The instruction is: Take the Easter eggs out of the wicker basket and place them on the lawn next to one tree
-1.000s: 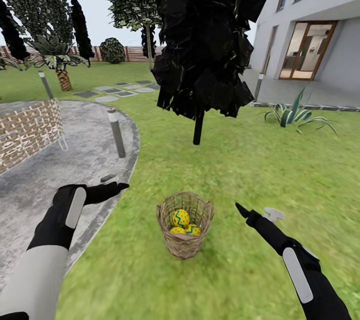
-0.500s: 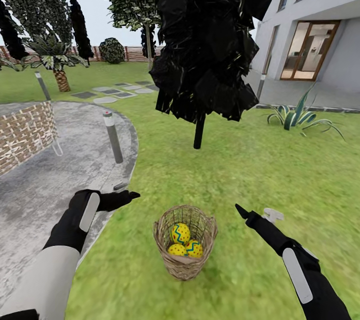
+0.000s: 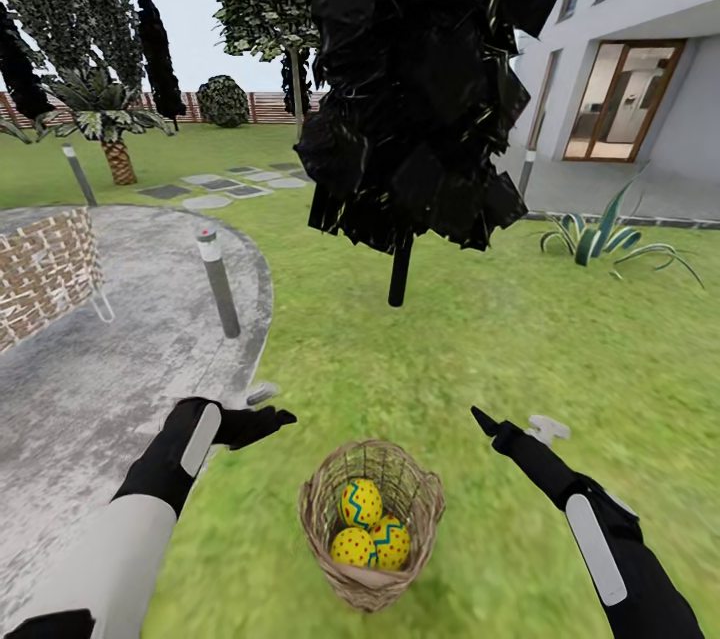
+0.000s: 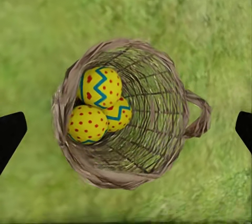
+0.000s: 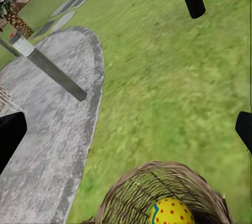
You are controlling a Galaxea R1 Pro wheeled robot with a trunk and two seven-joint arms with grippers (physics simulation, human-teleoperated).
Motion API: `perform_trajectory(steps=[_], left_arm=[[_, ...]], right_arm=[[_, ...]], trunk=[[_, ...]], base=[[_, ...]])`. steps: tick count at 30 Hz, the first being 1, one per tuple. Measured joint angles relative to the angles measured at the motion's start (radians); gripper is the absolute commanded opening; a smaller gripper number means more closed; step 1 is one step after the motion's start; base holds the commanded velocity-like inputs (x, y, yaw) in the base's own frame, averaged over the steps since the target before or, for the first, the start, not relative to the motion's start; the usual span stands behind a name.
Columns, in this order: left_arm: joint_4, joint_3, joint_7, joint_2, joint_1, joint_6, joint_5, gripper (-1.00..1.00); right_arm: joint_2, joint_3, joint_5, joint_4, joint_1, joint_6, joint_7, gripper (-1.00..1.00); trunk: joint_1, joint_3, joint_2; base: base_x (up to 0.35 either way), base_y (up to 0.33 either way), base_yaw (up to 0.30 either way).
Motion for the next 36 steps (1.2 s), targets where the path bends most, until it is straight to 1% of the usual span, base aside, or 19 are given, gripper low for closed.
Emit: perform_trajectory(steps=[1, 2, 4, 5, 7, 9, 11, 14, 16, 19, 22, 24, 25, 27, 29, 31, 34, 36], left_arm=[[0.006, -0.013, -0.001, -0.007, 0.001, -0.002, -0.001, 1.0], [0.025, -0.043, -0.001, -0.016, 0.003, -0.004, 0.0, 1.0], [0.057, -0.065, -0.001, -0.02, 0.004, -0.006, 0.0, 1.0], [0.096, -0.084, -0.003, -0.029, 0.004, -0.013, -0.001, 1.0], [0.12, -0.094, -0.003, -0.041, 0.004, -0.033, -0.003, 1.0], [0.139, -0.098, 0.014, -0.052, 0.004, -0.051, -0.005, 1.0], [0.144, -0.099, 0.046, -0.06, 0.004, -0.055, -0.005, 1.0], [0.147, -0.1, 0.126, -0.07, 0.004, -0.058, -0.012, 1.0], [0.148, -0.1, 0.168, -0.073, 0.004, -0.059, -0.016, 1.0], [0.147, -0.101, 0.196, -0.075, 0.004, -0.06, -0.019, 1.0], [0.147, -0.104, 0.206, -0.078, 0.004, -0.06, -0.02, 1.0], [0.147, -0.124, 0.217, -0.083, 0.004, -0.059, -0.024, 1.0], [0.148, -0.168, 0.267, -0.087, 0.004, -0.059, -0.025, 1.0], [0.148, -0.191, 0.312, -0.088, 0.004, -0.058, -0.023, 1.0], [0.149, -0.201, 0.343, -0.09, 0.004, -0.058, -0.023, 1.0], [0.149, -0.204, 0.36, -0.09, 0.004, -0.059, -0.026, 1.0], [0.149, -0.208, 0.371, -0.091, 0.004, -0.063, -0.029, 1.0], [0.148, -0.208, 0.372, -0.091, 0.004, -0.065, -0.03, 1.0]], right_arm=[[0.0, 0.0, 0.0, 0.0, 0.0, 0.001, -0.015, 1.0], [-0.001, 0.002, -0.001, -0.003, 0.0, 0.002, -0.069, 1.0], [0.0, 0.005, -0.002, -0.007, 0.0, 0.003, -0.113, 1.0], [0.0, 0.007, -0.003, -0.012, -0.001, 0.003, -0.151, 1.0], [0.001, 0.008, -0.004, -0.015, -0.001, 0.003, -0.17, 1.0], [0.001, 0.008, -0.004, -0.016, -0.002, 0.004, -0.179, 1.0], [0.001, 0.008, -0.004, -0.016, -0.002, 0.003, -0.181, 1.0], [0.001, 0.01, -0.004, -0.016, -0.002, 0.004, -0.184, 1.0], [0.001, 0.022, 0.0, -0.016, -0.002, 0.005, -0.186, 1.0], [0.001, 0.054, 0.021, -0.017, -0.002, 0.005, -0.192, 1.0], [0.001, 0.071, 0.034, -0.018, -0.008, 0.005, -0.224, 1.0], [0.001, 0.077, 0.035, -0.018, -0.013, 0.008, -0.238, 1.0], [0.001, 0.079, 0.036, -0.018, -0.017, 0.037, -0.245, 1.0], [0.001, 0.08, 0.036, -0.018, -0.02, 0.061, -0.247, 1.0], [0.001, 0.08, 0.037, -0.018, -0.021, 0.072, -0.248, 1.0], [0.001, 0.08, 0.037, -0.018, -0.023, 0.078, -0.249, 1.0], [0.002, 0.08, 0.041, -0.018, -0.032, 0.082, -0.252, 1.0], [0.002, 0.086, 0.059, -0.018, -0.036, 0.083, -0.253, 1.0]], trunk=[[0.0, 0.0, 0.0], [0.0, 0.0, 0.0], [0.001, 0.0, 0.0], [0.001, 0.0, 0.0], [0.001, 0.0, 0.0], [0.001, 0.0, 0.0], [0.001, 0.0, 0.0], [0.001, 0.0, 0.0], [0.001, 0.0, 0.0], [0.001, 0.0, 0.0], [0.001, 0.0, 0.0], [0.001, 0.0, 0.0], [0.001, 0.0, 0.0], [0.001, 0.0, 0.0], [0.001, 0.0, 0.0], [0.001, 0.0, 0.0], [0.001, 0.0, 0.0], [0.001, 0.0, 0.0]], base=[[0.069, 0.0, 0.0], [0.044, 0.0, 0.0], [0.019, 0.0, 0.0], [0.006, 0.0, 0.0], [0.003, 0.0, 0.0], [0.001, 0.0, 0.0], [0.0, 0.0, 0.0], [0.0, 0.0, 0.0], [0.0, 0.0, 0.0], [0.0, 0.0, 0.0], [0.0, 0.0, 0.0], [0.0, 0.0, 0.0], [0.0, 0.0, 0.0], [0.0, 0.0, 0.0], [0.0, 0.0, 0.0], [0.0, 0.0, 0.0], [0.0, 0.0, 0.0], [0.0, 0.0, 0.0]])
